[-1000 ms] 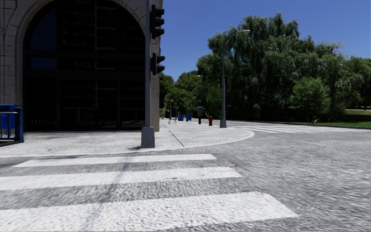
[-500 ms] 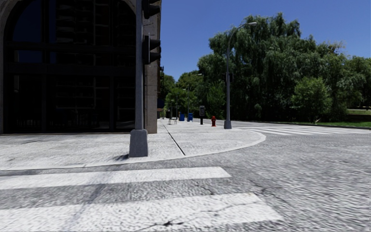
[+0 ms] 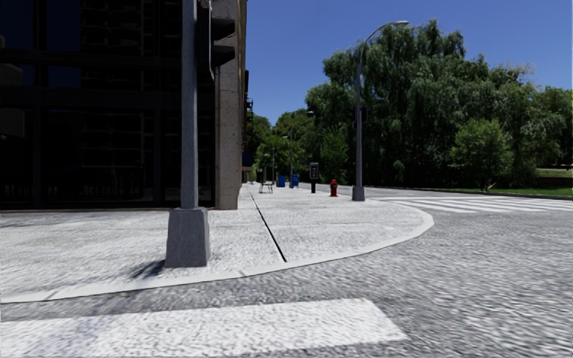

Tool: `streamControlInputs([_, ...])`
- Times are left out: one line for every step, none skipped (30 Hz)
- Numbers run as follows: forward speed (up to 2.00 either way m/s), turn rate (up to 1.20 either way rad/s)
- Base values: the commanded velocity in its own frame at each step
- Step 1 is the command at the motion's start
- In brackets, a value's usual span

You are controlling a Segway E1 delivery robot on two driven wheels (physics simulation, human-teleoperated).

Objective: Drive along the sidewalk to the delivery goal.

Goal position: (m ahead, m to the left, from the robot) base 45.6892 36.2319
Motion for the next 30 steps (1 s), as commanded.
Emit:
streamControlInputs([2.0,0.0])
streamControlInputs([2.0,0.0])
streamControlInputs([2.0,0.0])
streamControlInputs([2.0,0.02])
streamControlInputs([2.0,0.1])
streamControlInputs([2.0,0.1])
streamControlInputs([2.0,0.13])
streamControlInputs([2.0,0.14])
streamControlInputs([2.0,0.14])
streamControlInputs([2.0,0.15])
streamControlInputs([2.0,0.15])
streamControlInputs([2.0,0.15])
streamControlInputs([2.0,0.15])
streamControlInputs([2.0,0.15])
streamControlInputs([2.0,0.15])
streamControlInputs([2.0,0.15])
streamControlInputs([2.0,0.15])
streamControlInputs([2.0,0.15])
streamControlInputs([2.0,0.15])
streamControlInputs([2.0,0.0])
streamControlInputs([2.0,0.0])
streamControlInputs([2.0,0.0])
streamControlInputs([2.0,0.0])
streamControlInputs([2.0,0.0])
streamControlInputs([1.85,0.0])
streamControlInputs([1.7,0.0])
streamControlInputs([1.64,0.0])
streamControlInputs([1.64,0.0])
streamControlInputs([1.61,0.0])
streamControlInputs([1.6,0.0])
